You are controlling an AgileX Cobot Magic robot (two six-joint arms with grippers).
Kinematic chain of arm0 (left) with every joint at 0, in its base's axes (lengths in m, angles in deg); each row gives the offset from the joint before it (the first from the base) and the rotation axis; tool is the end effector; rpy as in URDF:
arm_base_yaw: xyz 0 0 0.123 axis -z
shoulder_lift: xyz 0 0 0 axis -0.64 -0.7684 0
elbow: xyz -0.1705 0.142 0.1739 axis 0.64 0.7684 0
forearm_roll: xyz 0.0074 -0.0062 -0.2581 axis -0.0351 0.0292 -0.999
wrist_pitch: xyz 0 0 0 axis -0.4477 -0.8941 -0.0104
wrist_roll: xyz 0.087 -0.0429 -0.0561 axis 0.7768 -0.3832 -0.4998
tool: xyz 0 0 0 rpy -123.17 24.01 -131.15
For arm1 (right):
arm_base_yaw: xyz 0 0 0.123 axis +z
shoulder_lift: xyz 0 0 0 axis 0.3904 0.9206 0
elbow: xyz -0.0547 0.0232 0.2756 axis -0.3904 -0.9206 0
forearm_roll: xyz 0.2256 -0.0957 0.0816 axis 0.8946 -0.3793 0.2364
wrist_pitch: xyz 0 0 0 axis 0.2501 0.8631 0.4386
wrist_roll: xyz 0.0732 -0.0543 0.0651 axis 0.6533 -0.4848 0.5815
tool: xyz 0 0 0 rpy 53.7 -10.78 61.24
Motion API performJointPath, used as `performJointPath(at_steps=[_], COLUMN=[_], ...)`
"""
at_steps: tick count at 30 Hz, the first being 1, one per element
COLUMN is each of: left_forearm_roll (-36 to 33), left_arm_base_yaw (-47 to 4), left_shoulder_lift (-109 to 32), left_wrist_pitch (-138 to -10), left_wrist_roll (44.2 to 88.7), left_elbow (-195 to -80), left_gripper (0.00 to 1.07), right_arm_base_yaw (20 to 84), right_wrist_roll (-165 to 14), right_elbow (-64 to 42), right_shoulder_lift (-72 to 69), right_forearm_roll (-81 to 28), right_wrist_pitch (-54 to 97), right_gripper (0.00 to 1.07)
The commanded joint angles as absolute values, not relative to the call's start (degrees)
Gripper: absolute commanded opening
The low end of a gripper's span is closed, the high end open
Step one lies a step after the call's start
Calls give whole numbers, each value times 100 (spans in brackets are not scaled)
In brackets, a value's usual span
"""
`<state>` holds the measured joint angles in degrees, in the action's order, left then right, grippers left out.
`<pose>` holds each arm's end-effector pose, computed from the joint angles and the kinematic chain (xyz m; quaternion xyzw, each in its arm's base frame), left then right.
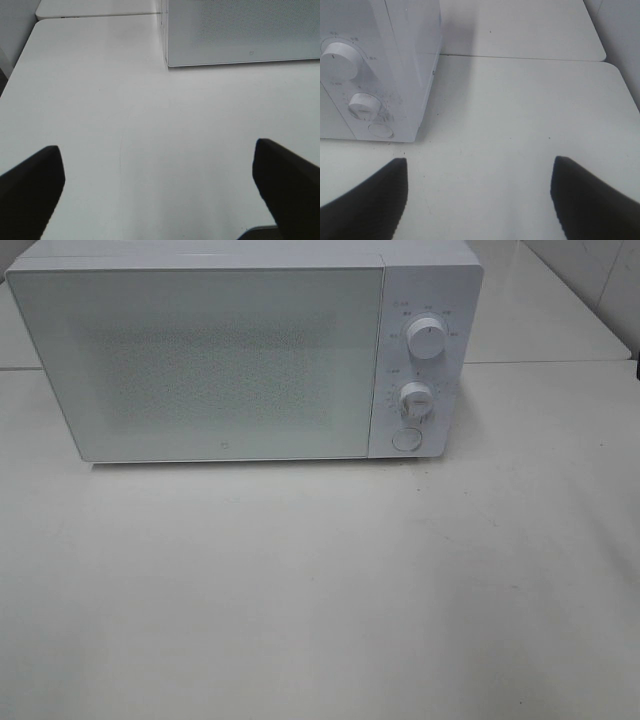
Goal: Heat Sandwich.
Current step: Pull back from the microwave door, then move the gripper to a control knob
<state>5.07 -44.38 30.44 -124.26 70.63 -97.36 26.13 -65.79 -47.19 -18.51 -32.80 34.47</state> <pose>0.0193 -0.0125 0.2770 0.0293 0.8478 -0.0130 0.5294 0.2121 0.0097 0.2732 -0.0259 0.8399 0.0030 0.5421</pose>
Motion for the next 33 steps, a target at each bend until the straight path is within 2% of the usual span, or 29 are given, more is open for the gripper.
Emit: performJointPath(at_steps=[1,8,15,18,23,26,27,33], left_forearm_roll=[490,490,490,490,490,490,490,490], left_arm_base_yaw=[-4403,-4403,-4403,-4403,-4403,-4403,-4403,-4403], left_shoulder_lift=[3147,3147,3147,3147,3147,3147,3147,3147], left_wrist_pitch=[-12421,-12421,-12421,-12421,-12421,-12421,-12421,-12421], left_wrist_roll=[7057,7057,7057,7057,7057,7057,7057,7057], left_elbow=[-9719,-9719,-9719,-9719,-9719,-9719,-9719,-9719], left_gripper=[98,98,98,98,98,98,98,98], right_arm_base_yaw=[2567,2567,2579,2584,2957,3501,3501,4492], right_wrist_roll=[-6539,-6539,-6550,-6602,-7427,-8378,-8378,-9129], right_elbow=[-4684,-4696,-5418,-5572,-5859,-6036,-6036,-6082], right_shoulder_lift=[-1508,-1101,-648,-534,-218,102,102,796], right_forearm_roll=[-3291,-3302,-3245,-3016,-2237,-1280,-1280,-163], right_wrist_pitch=[2840,2215,227,-111,-988,-1796,-1796,-2793], right_gripper=[76,76,76,76,76,76,76,76])
